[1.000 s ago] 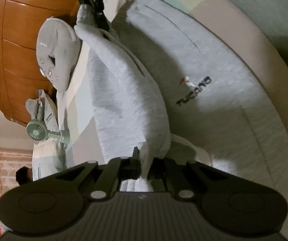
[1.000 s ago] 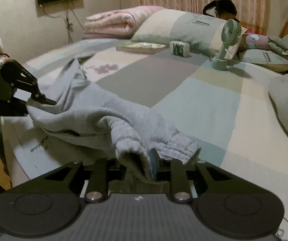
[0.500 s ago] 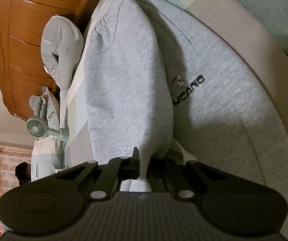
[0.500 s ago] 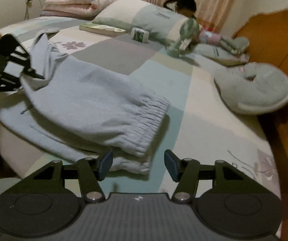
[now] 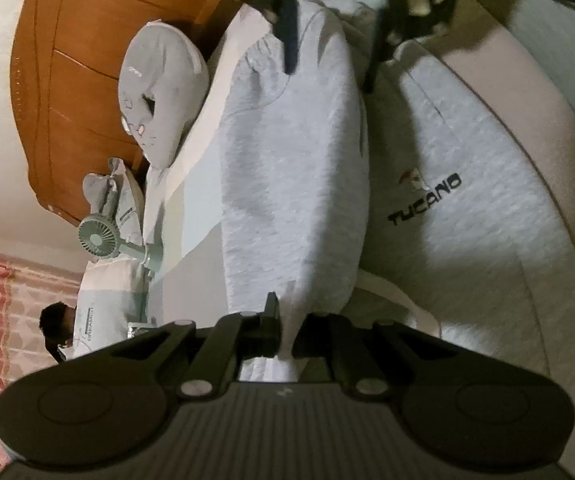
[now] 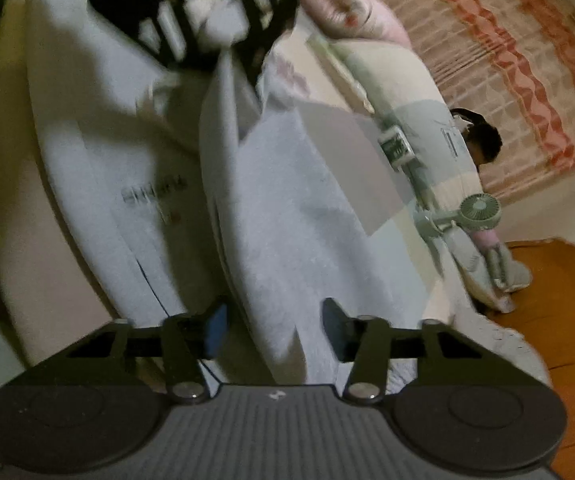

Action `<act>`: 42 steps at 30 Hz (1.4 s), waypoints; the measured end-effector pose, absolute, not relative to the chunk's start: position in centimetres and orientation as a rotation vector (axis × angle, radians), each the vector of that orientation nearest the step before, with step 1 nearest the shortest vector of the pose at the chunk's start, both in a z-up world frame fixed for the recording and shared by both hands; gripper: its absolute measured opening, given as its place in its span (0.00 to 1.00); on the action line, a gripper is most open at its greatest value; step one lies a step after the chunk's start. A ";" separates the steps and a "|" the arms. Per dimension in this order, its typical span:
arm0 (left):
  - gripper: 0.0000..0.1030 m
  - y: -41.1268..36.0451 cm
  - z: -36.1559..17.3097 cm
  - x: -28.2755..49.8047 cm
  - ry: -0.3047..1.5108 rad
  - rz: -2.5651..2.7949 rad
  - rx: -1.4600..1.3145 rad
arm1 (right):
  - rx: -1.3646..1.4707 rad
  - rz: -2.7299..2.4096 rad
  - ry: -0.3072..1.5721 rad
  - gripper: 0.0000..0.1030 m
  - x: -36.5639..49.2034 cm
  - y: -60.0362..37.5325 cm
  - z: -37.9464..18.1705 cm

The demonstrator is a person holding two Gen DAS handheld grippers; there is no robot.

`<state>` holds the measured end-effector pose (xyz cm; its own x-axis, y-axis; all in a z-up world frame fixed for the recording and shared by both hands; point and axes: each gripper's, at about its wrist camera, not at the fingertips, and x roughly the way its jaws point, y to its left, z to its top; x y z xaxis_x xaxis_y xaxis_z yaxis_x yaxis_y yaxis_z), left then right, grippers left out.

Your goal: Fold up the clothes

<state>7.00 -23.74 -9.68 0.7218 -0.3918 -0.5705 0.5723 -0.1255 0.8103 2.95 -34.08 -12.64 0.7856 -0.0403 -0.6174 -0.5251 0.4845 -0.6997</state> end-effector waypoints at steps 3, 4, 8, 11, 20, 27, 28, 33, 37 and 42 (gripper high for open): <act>0.03 -23.6 -9.6 6.7 0.152 -0.835 1.485 | -1.025 0.303 0.629 0.13 2.9 -35.0 -12.5; 0.03 -23.5 -9.7 6.5 0.148 -0.838 1.489 | -0.999 0.307 0.626 0.13 2.8 -35.4 -12.1; 0.03 -23.3 -9.5 5.0 0.071 -0.851 1.524 | -0.980 0.310 0.600 0.13 2.2 -36.3 -11.1; 0.03 -23.2 -9.7 3.7 0.045 -0.875 1.561 | -0.982 0.322 0.599 0.13 1.9 -36.8 -11.2; 0.03 -23.5 -11.5 1.8 0.037 -0.942 1.600 | -0.971 0.335 0.640 0.13 0.7 -37.4 -13.0; 0.03 -23.1 -13.2 1.8 0.064 -0.958 1.588 | -0.941 0.308 0.663 0.16 0.6 -37.0 -13.7; 0.03 -23.1 -13.1 1.8 0.069 -0.956 1.578 | -0.917 0.306 0.673 0.16 0.8 -37.1 -13.3; 0.06 -22.7 -11.9 1.8 0.108 -0.958 1.517 | -0.803 0.311 0.707 0.19 0.2 -37.8 -11.2; 0.10 -21.7 -10.5 1.5 0.153 -0.967 1.436 | -0.698 0.292 0.714 0.19 -0.7 -38.6 -9.1; 0.11 -20.2 -9.1 1.9 0.259 -0.929 1.302 | -0.439 0.281 0.685 0.24 0.2 -39.6 -6.7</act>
